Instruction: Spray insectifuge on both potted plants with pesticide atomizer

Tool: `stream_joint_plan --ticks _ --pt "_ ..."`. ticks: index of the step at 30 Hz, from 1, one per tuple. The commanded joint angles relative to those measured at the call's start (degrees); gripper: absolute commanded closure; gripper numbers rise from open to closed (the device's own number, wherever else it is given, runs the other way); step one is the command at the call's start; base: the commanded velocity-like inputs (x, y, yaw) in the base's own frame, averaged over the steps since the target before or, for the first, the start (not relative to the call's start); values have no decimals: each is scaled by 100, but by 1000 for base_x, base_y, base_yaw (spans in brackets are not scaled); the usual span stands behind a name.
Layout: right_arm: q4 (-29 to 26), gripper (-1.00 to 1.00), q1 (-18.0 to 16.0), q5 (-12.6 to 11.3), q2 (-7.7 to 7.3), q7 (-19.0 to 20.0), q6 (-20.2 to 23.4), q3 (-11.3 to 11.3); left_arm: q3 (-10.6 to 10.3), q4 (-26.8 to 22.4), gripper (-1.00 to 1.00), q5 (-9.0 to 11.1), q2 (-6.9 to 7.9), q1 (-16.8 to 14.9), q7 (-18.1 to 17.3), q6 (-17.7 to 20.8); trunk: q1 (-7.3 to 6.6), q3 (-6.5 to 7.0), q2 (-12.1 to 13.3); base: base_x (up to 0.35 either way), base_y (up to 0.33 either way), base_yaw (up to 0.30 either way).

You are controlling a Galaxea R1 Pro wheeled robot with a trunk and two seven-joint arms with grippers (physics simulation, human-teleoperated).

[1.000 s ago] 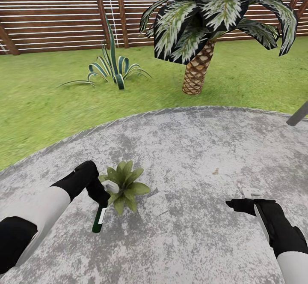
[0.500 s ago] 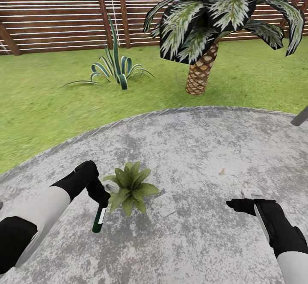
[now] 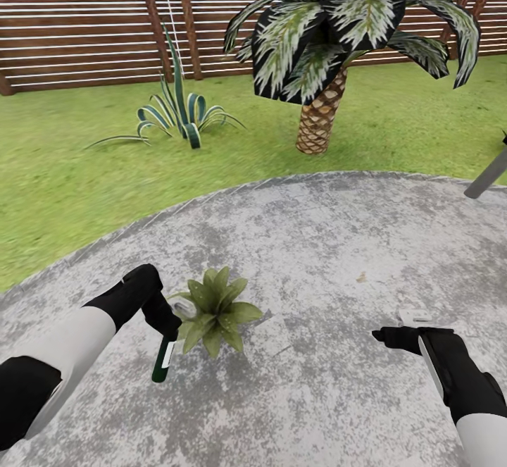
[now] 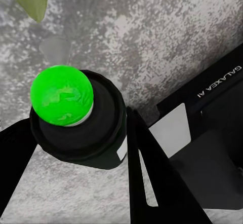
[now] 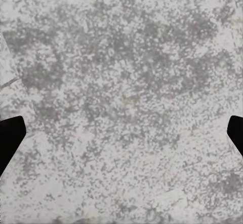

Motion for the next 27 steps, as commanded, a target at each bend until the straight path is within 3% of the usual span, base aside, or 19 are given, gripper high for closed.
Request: stream_joint_plan --ticks 1,5,11,20,27 --pt "-8 -100 -3 60 2 49 21 -11 -19 -12 100 -46 5 -2 -53 37 -1 -4 -2 0 27 -1" --pt "-8 -100 -3 60 2 49 21 -11 -17 -12 100 -46 9 7 -46 33 -1 -4 -2 0 9 0" --pt "-8 -100 -3 60 4 49 21 -11 -19 -20 100 -46 12 266 -38 33 -1 -4 -2 0 0 0" --pt "-8 -100 -3 60 3 48 21 -11 -18 -30 100 -46 30 296 -42 33 -1 -4 -2 0 10 0" --pt "-8 -100 -3 60 5 50 21 -11 -15 -39 100 -46 16 295 -45 33 -1 -4 -2 0 250 0"
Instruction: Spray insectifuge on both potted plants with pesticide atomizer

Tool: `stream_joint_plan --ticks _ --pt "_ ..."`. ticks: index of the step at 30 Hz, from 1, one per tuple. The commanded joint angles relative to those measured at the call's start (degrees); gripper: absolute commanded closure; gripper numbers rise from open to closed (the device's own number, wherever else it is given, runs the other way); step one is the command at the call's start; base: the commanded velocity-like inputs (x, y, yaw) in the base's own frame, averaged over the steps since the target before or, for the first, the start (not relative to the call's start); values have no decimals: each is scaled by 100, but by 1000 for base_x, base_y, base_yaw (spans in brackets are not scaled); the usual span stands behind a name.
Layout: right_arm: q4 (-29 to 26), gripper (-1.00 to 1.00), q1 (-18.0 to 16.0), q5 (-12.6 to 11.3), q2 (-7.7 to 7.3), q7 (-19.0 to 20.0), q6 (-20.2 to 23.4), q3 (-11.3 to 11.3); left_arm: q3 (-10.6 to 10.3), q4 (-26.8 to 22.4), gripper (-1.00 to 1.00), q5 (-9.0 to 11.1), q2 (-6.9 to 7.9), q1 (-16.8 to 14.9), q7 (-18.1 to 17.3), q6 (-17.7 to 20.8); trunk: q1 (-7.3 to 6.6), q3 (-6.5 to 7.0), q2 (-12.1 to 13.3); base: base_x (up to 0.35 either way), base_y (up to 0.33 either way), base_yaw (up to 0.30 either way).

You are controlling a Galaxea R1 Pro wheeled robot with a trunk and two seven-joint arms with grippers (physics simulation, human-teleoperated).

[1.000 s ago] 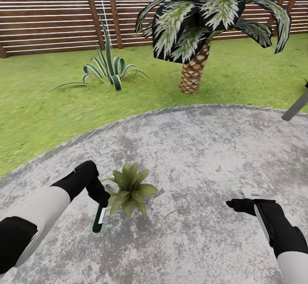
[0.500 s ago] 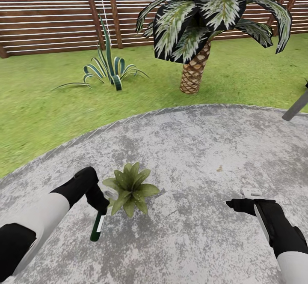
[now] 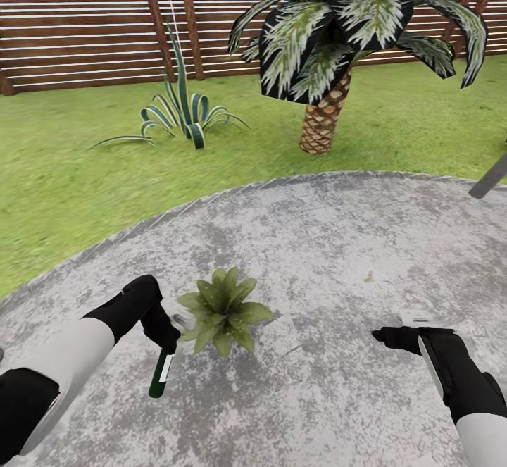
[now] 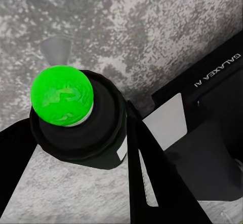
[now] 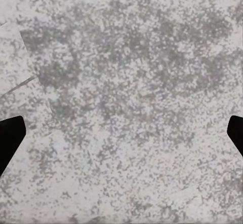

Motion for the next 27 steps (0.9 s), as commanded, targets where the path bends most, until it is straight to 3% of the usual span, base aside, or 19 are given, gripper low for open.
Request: stream_joint_plan --ticks 1,13,22,27 --pt "-10 -100 -4 60 1 52 24 -11 -15 -14 100 -47 4 -2 -58 37 -1 -4 -2 0 281 0" --pt "-10 -100 -4 60 3 55 24 -11 -25 -12 100 -47 -3 -5 -42 37 -1 -4 -2 0 29 -22" --pt "-10 -100 -4 60 0 50 24 -11 -16 -9 100 -47 -3 -1 -33 37 -1 16 -2 0 0 -212" --pt "-10 -100 -4 64 3 48 24 -11 -24 -6 100 -49 25 38 -25 37 -1 19 -2 0 29 -48"
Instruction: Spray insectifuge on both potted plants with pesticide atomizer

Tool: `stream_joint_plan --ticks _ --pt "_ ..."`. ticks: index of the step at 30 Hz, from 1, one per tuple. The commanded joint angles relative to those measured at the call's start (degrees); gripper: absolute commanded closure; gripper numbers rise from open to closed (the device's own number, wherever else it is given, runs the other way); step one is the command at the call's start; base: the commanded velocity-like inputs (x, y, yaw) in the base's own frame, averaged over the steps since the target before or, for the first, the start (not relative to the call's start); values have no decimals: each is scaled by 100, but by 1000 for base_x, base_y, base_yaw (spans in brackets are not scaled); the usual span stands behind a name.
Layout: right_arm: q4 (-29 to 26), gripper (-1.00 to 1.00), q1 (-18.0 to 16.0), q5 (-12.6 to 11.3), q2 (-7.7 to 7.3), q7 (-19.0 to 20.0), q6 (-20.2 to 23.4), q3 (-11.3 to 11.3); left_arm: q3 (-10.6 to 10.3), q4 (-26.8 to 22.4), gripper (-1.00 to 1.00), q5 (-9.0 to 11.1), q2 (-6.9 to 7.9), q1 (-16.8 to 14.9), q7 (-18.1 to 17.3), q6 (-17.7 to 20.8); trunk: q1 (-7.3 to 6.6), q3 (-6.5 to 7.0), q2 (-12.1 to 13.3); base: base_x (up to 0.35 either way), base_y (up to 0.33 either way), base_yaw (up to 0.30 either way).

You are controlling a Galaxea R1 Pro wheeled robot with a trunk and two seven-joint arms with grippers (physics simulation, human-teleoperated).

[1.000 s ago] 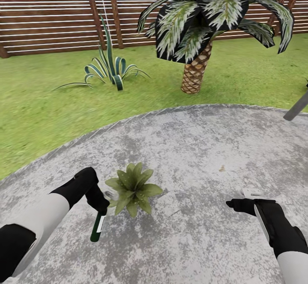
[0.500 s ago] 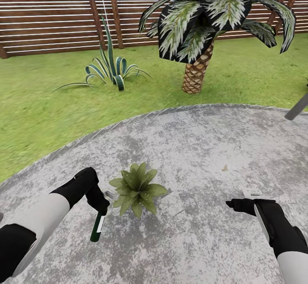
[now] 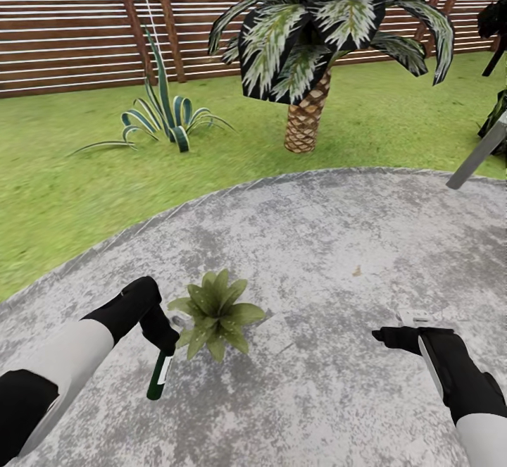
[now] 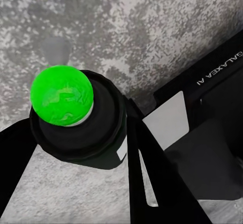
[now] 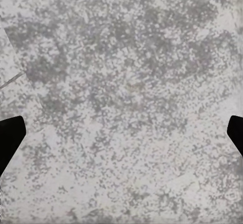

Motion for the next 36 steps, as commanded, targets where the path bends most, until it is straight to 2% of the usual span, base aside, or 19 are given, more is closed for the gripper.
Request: stream_joint_plan --ticks 1,5,11,22,26,36 --pt "-9 -100 -3 62 2 53 22 -11 -16 -19 100 -51 9 164 -56 37 -1 -4 -2 0 249 -2" --pt "-9 -100 -3 63 0 53 22 -11 -16 -21 100 -52 18 197 -55 37 -1 -4 -2 0 249 -1" --pt "-9 -100 -3 61 1 53 22 -11 -13 -21 100 -52 18 199 -55 37 -1 -4 -2 0 37 -6" --pt "-9 -100 -3 60 -1 52 22 -11 -16 -21 100 -52 17 199 -55 37 -1 -4 -2 29 247 -219" --pt "-9 -100 -3 61 -1 54 22 -11 -16 -21 100 -52 18 199 -55 37 -1 -4 -2 0 122 -23" --pt "-9 -100 -3 61 0 53 22 -11 -7 -21 100 -52 8 196 -55 40 -1 -4 -2 6 292 -5"
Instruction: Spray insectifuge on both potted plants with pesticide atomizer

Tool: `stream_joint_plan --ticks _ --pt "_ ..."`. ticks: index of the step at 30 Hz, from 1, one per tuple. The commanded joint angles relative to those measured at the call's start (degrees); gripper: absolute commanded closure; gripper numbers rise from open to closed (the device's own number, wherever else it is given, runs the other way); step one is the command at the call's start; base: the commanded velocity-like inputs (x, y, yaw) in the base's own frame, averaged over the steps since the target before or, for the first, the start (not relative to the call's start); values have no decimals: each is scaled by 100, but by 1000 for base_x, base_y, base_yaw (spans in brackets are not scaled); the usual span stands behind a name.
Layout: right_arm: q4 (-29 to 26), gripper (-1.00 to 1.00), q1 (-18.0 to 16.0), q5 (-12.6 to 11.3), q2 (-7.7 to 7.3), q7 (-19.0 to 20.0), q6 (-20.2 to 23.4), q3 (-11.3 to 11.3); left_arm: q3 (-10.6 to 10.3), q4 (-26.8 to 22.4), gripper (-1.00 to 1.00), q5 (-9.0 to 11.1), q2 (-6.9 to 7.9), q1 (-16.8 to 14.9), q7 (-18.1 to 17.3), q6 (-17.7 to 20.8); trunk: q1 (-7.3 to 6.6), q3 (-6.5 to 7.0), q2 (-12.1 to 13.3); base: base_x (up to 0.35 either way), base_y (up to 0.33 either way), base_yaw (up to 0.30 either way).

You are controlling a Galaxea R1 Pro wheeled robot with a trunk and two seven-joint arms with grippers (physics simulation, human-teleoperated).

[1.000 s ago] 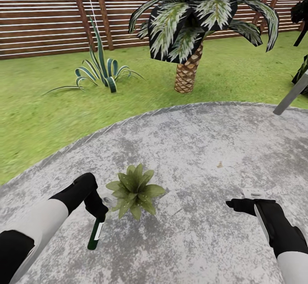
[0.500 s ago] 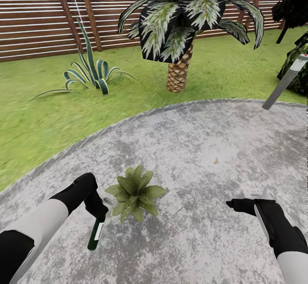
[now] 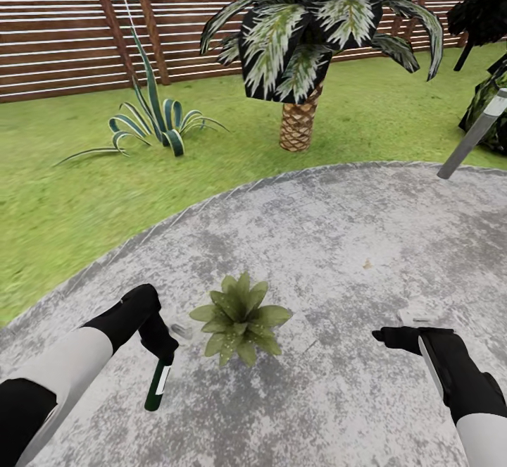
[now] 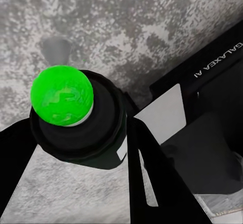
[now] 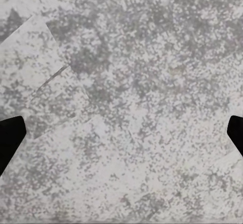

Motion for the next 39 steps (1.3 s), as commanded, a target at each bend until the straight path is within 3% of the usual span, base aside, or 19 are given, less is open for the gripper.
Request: stream_joint_plan --ticks 1,17,29,39 --pt "-10 -100 -4 59 2 53 24 -11 -15 -14 100 -47 2 -4 -57 38 0 -4 -2 125 247 -150" --pt "-10 -100 -4 57 6 54 24 -11 -15 -14 100 -47 1 -6 -60 38 0 -4 -2 35 41 -245" --pt "-10 -100 -4 57 2 51 24 -11 -21 -14 100 -47 12 -6 -57 36 0 -4 -2 162 225 -17" --pt "-10 -100 -4 63 2 55 24 -11 -15 -14 100 -47 18 -141 -57 39 0 -4 -2 21 30 0"
